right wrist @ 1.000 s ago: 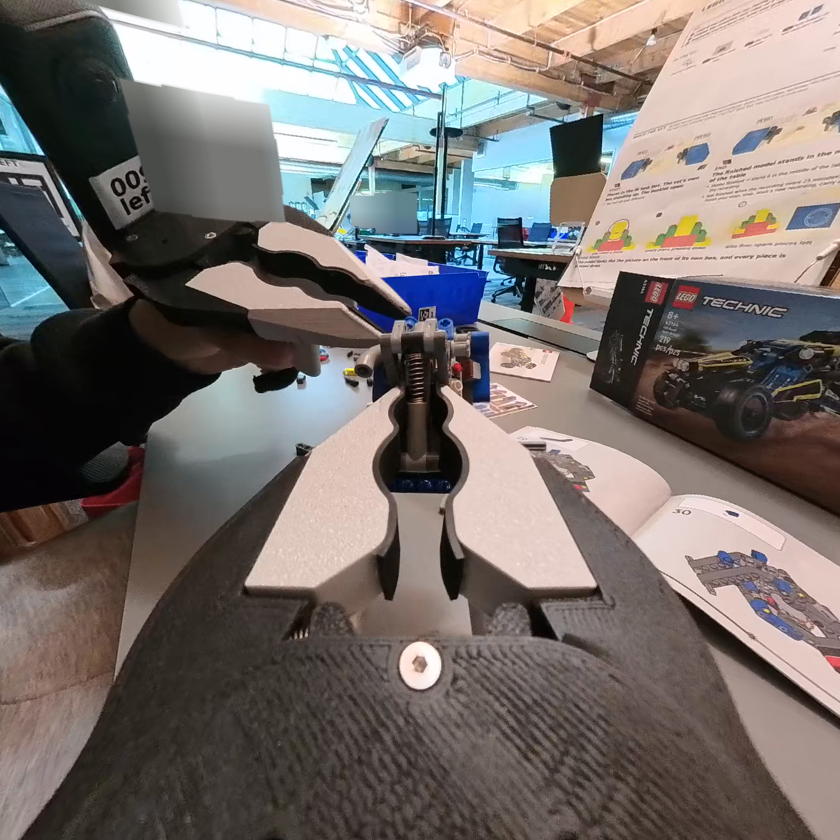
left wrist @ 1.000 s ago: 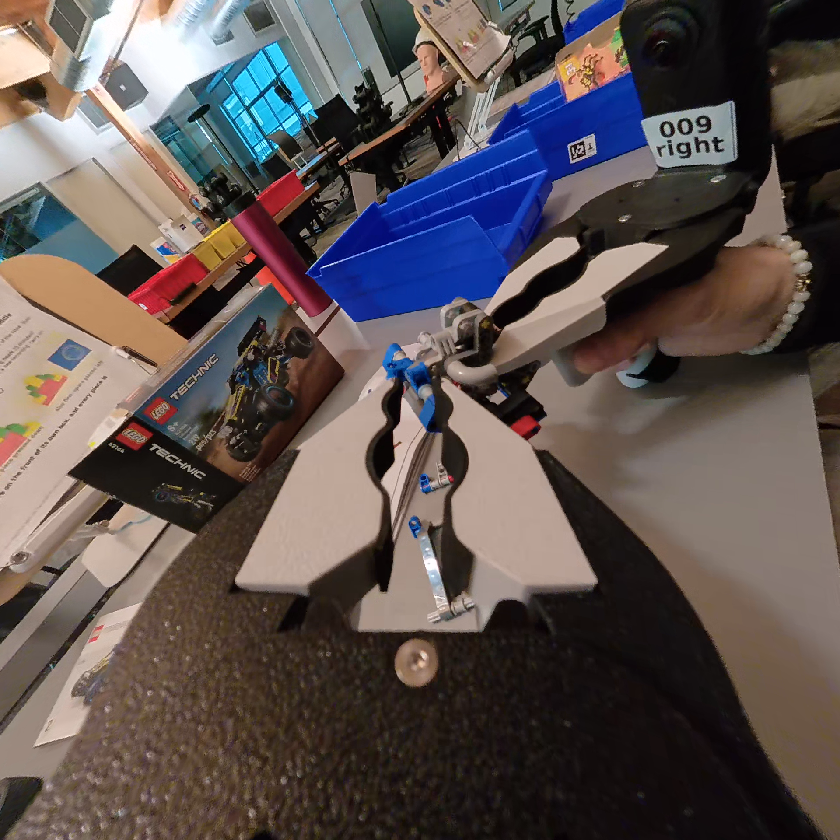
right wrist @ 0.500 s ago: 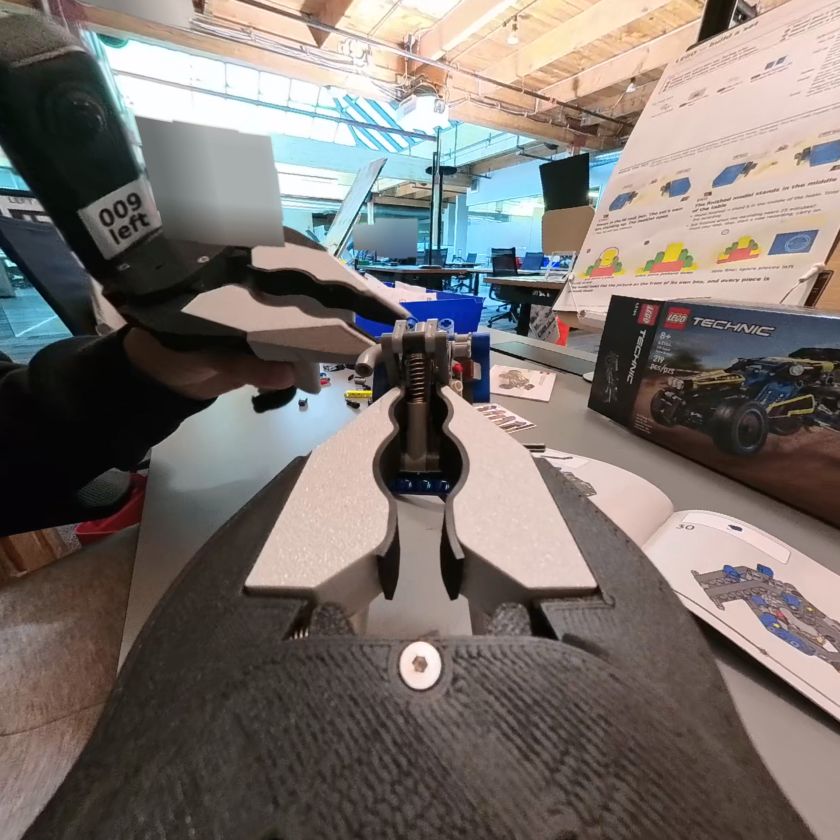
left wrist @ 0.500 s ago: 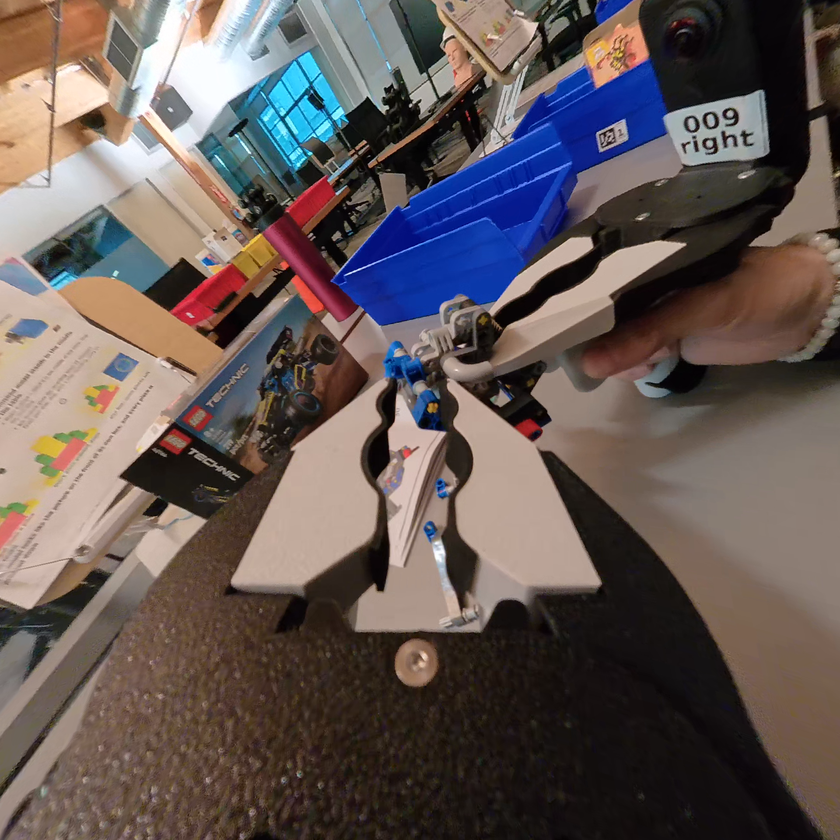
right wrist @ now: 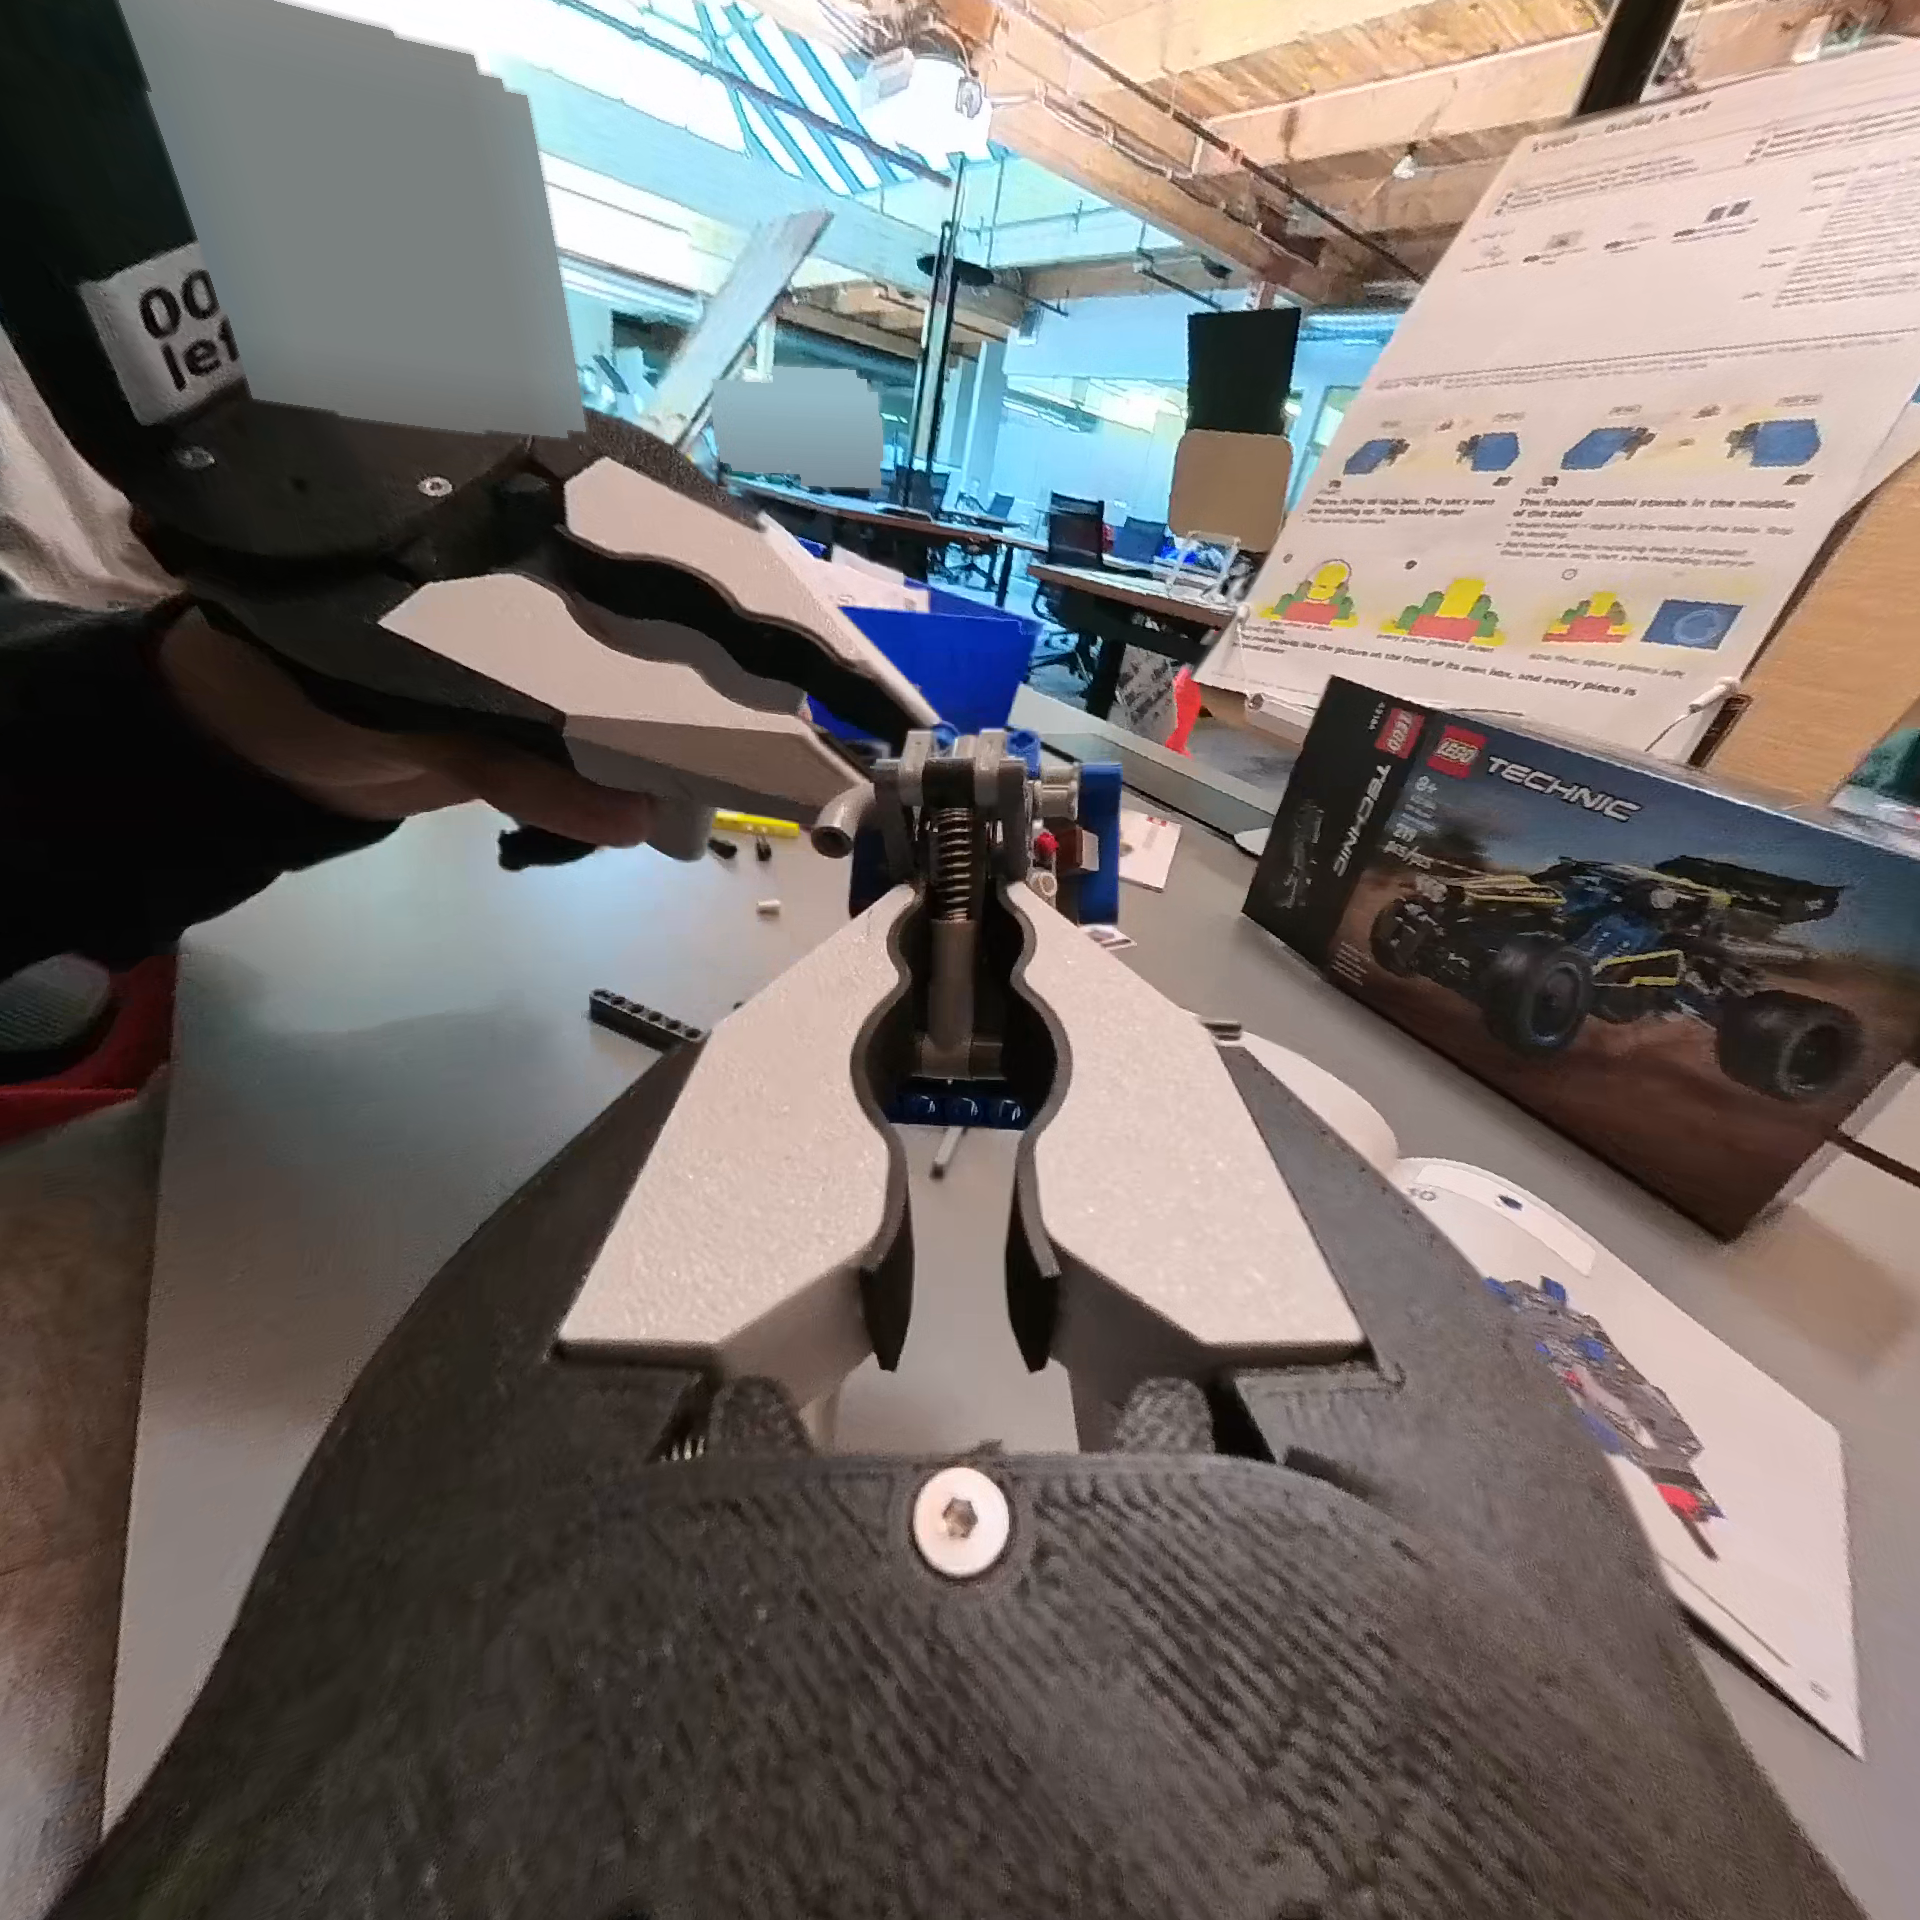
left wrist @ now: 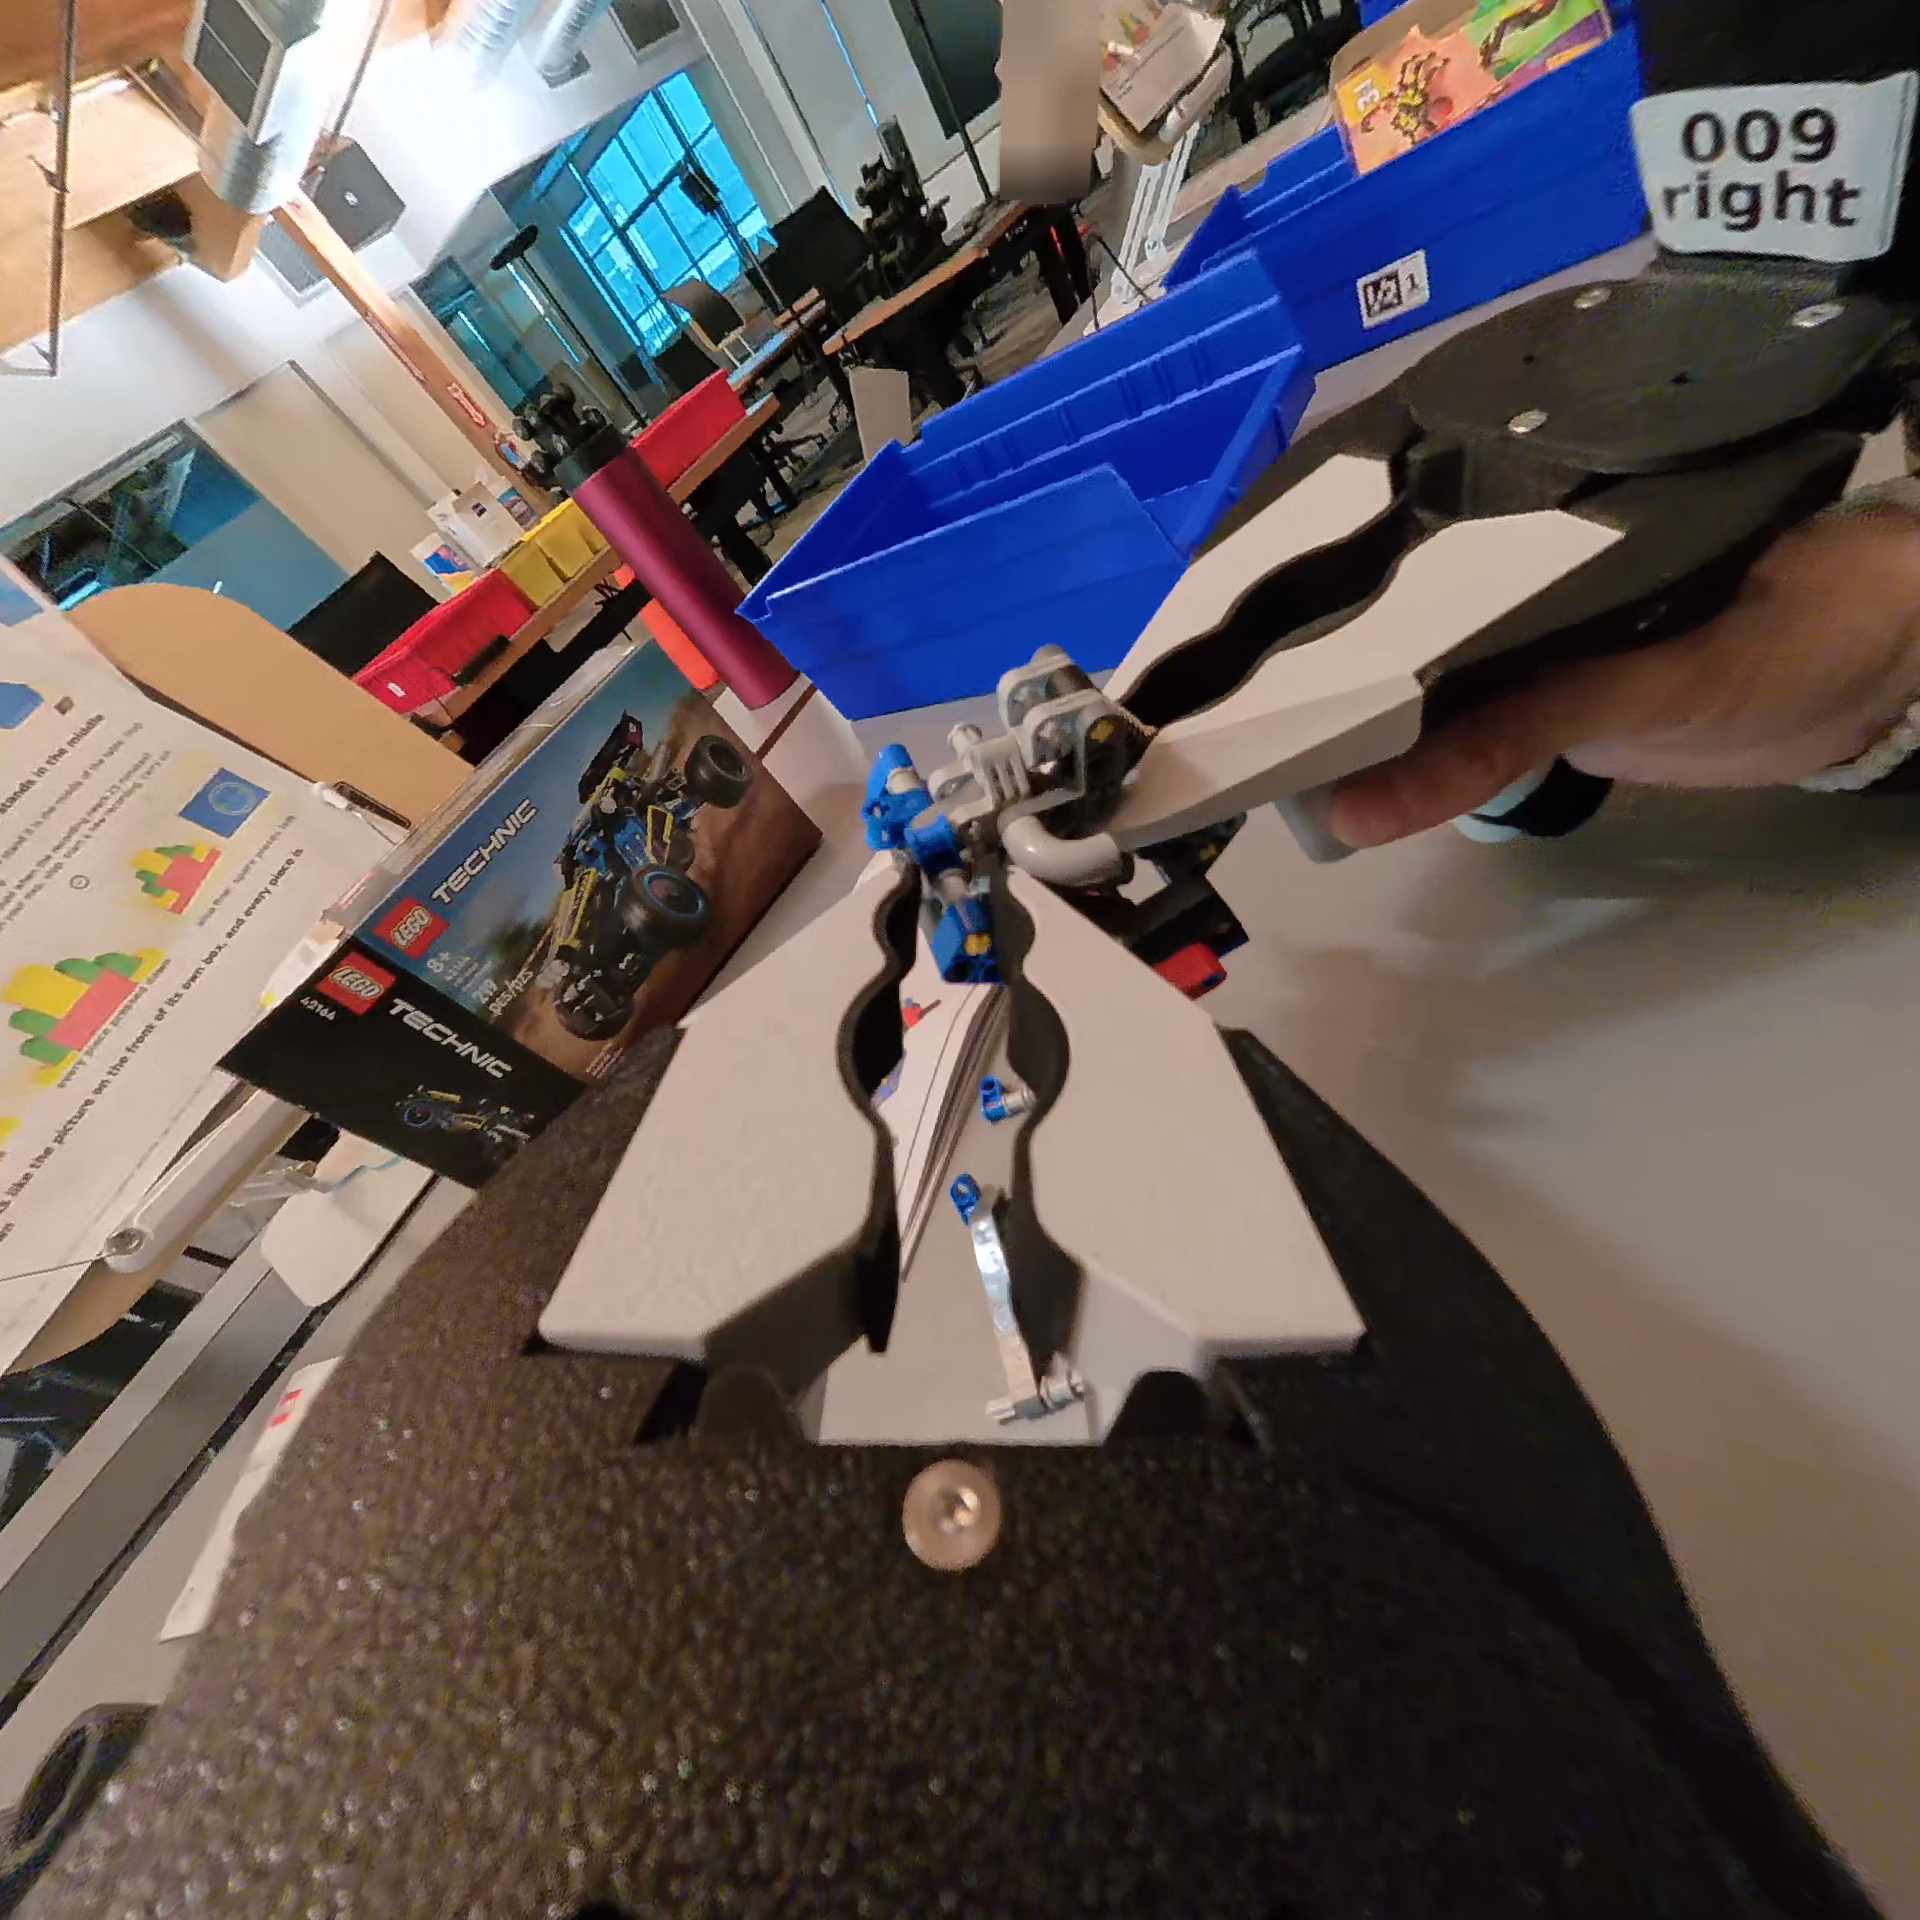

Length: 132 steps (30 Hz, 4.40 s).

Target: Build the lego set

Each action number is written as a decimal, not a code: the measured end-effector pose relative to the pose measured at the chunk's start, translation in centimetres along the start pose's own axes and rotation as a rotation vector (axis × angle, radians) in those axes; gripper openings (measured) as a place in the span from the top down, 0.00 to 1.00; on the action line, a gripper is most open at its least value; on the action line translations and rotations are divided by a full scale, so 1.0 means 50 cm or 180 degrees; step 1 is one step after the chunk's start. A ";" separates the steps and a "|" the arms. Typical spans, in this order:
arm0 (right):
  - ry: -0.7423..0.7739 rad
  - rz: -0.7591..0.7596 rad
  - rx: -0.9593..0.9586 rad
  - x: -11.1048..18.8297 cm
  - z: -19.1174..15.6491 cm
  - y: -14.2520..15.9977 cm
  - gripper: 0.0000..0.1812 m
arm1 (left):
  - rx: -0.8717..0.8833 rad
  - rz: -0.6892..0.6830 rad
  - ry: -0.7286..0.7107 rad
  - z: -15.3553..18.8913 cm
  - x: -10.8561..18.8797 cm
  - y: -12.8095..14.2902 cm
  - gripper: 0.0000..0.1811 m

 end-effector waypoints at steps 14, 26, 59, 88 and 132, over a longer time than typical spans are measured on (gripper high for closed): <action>0.0024 -0.0219 -0.0654 -0.010 -0.006 -0.007 0.96 | 0.0369 0.0020 0.0084 -0.012 0.004 0.005 0.95; -0.0173 -0.0497 -0.0866 -0.012 -0.003 0.014 0.94 | 0.0785 -0.0139 0.0189 -0.015 -0.009 0.033 0.96; 0.0096 -0.1554 -0.0143 -0.026 -0.011 0.086 0.97 | 0.1034 -0.0633 0.0477 -0.006 -0.041 0.121 1.00; -0.0585 -0.1880 0.0037 -0.013 -0.020 0.086 0.95 | 0.1650 -0.1092 0.1084 0.003 -0.034 0.149 0.96; -0.0964 -0.1890 -0.0796 -0.082 0.219 0.159 1.00 | -0.0333 -0.1957 0.1367 -0.136 -0.162 0.159 0.99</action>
Point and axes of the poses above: each gripper's, where its closed fingertips meet, x back along the fingers, y out of its underside, z = x × y across the jaws, the point moved 7 cm from there along x, back along the fingers, and after that the axes turned 2 degrees about x, right-handed, at the moved point
